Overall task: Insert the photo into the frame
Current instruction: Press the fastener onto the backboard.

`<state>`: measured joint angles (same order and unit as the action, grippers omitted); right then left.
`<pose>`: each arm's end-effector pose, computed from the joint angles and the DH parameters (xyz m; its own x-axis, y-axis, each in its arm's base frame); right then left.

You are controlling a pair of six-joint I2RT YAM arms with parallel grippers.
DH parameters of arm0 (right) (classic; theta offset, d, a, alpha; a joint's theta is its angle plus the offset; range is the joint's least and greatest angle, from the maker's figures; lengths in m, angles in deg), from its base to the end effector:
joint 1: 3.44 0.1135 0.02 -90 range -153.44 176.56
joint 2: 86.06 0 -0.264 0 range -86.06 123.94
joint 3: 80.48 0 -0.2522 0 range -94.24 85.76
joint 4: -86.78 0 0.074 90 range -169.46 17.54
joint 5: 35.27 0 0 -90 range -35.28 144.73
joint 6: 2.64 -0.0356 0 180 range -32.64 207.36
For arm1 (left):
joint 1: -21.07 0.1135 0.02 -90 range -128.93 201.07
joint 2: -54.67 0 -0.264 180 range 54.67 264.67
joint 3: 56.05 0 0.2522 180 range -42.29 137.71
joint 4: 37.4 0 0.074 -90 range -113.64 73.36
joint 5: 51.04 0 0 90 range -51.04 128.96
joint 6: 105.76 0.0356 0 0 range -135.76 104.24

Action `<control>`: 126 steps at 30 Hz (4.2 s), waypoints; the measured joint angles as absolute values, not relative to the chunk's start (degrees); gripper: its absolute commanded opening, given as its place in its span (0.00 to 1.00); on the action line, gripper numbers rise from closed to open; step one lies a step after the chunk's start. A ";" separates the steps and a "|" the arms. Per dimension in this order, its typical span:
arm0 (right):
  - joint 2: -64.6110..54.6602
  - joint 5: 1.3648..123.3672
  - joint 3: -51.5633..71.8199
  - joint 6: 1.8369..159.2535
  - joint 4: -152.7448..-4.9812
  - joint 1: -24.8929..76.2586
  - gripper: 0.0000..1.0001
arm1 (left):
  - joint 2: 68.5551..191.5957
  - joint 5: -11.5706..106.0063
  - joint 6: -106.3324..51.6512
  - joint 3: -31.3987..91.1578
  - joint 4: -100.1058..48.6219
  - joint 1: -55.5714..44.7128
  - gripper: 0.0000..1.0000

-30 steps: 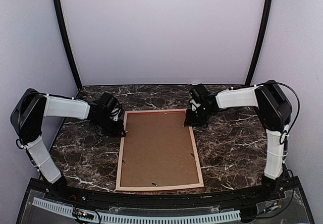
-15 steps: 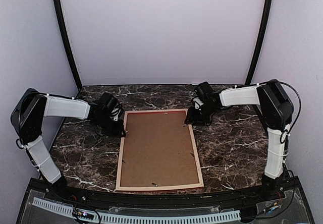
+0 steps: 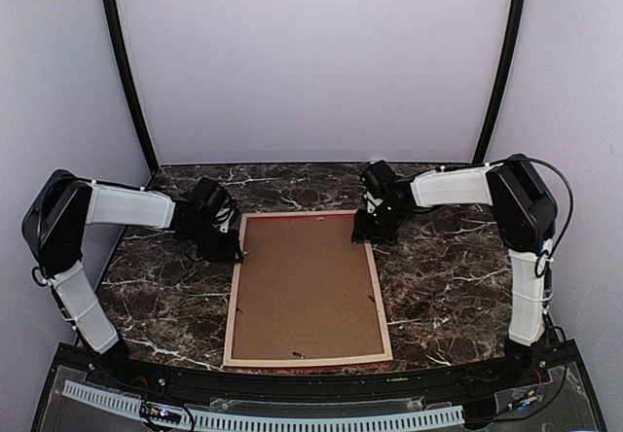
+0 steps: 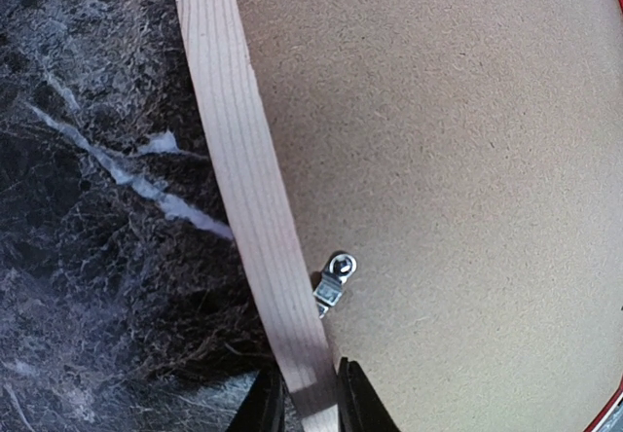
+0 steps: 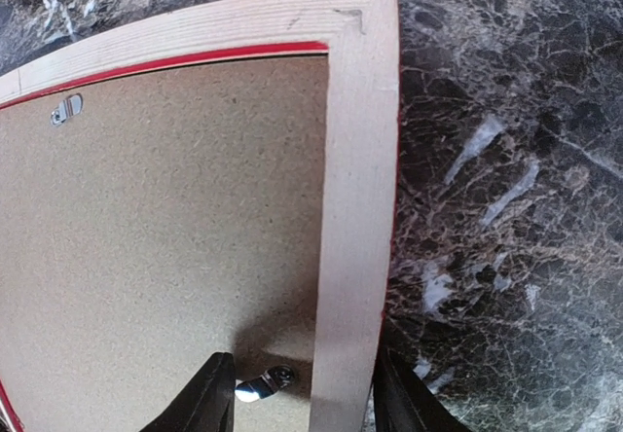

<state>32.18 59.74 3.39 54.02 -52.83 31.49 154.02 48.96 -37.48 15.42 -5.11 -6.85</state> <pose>0.3500 0.2482 0.1541 -0.9392 0.0119 -0.3432 -0.1045 0.9422 0.3185 0.2976 -0.1647 0.1614 -0.9110 0.0703 -0.4064 0.2156 0.9211 -0.3240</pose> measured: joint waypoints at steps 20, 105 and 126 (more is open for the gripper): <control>32.48 59.89 2.41 57.69 -50.57 30.31 0.20 | 154.09 48.78 -37.37 15.42 -5.14 -6.85 0.18; 7.66 60.62 32.42 53.91 -51.34 44.00 0.59 | 155.38 47.78 -39.01 15.71 -8.79 -6.96 0.18; 9.05 59.59 32.86 53.38 -52.30 45.09 0.28 | 155.59 47.73 -39.01 15.77 -9.05 -6.96 0.18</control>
